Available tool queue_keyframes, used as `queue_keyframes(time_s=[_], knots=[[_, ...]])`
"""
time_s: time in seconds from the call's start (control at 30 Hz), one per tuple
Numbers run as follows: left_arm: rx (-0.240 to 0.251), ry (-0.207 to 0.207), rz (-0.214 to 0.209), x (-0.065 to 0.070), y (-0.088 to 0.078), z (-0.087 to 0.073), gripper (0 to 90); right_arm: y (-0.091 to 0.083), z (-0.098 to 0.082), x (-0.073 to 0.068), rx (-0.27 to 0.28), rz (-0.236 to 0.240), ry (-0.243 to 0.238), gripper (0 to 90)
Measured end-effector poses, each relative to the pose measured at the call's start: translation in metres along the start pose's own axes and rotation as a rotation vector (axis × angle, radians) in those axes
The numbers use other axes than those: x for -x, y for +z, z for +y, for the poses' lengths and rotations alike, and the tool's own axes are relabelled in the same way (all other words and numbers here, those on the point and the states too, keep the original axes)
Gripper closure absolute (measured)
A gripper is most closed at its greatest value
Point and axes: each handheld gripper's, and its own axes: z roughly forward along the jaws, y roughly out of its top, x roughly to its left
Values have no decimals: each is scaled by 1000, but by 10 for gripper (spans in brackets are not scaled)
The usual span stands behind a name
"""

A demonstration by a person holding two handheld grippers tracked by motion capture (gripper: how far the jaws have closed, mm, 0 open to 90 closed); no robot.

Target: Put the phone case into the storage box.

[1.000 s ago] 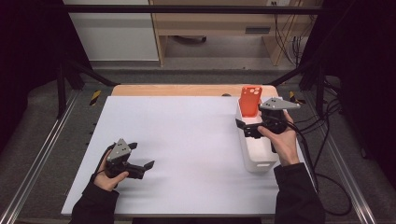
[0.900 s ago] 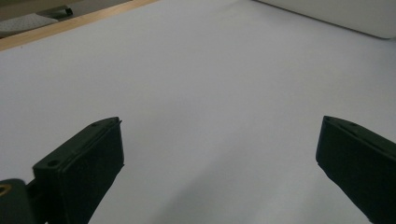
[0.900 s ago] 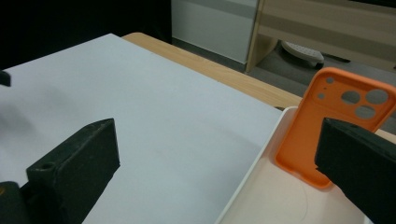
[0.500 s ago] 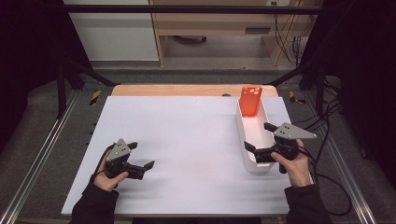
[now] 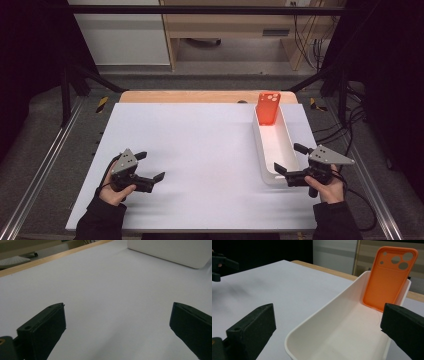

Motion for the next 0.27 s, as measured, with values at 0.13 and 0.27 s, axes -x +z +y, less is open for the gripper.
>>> queue_keyframes(time_s=[0.13, 0.27], knots=[[1, 3, -1, 0, 0, 0, 0, -2, -7, 3, -14, 2, 6, 3], [5, 6, -2, 1, -1, 1, 0, -3, -10, 4, -19, 3, 10, 3]])
